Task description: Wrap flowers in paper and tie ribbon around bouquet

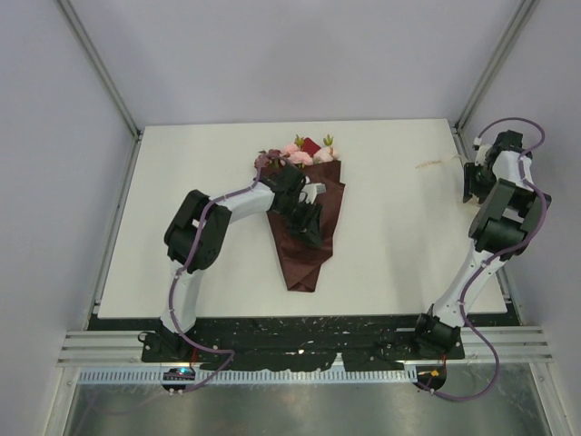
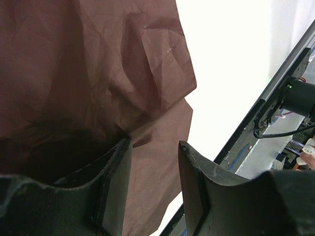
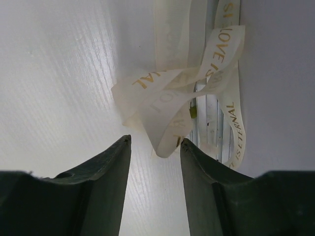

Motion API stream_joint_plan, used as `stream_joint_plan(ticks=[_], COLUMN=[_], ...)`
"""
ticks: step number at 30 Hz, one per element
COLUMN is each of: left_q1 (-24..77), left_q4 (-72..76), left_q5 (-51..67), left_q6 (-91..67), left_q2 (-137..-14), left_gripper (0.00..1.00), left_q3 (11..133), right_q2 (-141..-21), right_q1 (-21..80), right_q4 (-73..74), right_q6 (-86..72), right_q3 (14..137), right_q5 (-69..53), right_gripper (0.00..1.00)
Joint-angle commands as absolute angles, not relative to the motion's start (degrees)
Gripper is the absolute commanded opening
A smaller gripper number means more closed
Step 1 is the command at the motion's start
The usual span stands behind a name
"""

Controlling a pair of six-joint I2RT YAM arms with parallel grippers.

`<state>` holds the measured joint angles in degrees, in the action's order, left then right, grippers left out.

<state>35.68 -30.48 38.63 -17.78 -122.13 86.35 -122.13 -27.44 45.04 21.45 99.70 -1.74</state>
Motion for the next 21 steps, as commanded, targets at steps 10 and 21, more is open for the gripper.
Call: stream_joint_plan(ticks=[10,21], left_q1=[34.72,34.63], left_q4=[-30.76,-31.03], left_q5=[37.53,37.35], left_q6=[-16.61,-16.61], left_q2=[-123.13,-123.22], left_gripper=[0.47,0.47], left_q3=[86.57,86.57], right_q2=[-124.54,-125.78], right_q1=[-27.60,-27.60], right_q4=[41.66,44.38], right_q6=[20.48,20.04], right_q3=[105.20,109.15], right_q5=[-4.57,-7.64], right_gripper=[0.46,0.06])
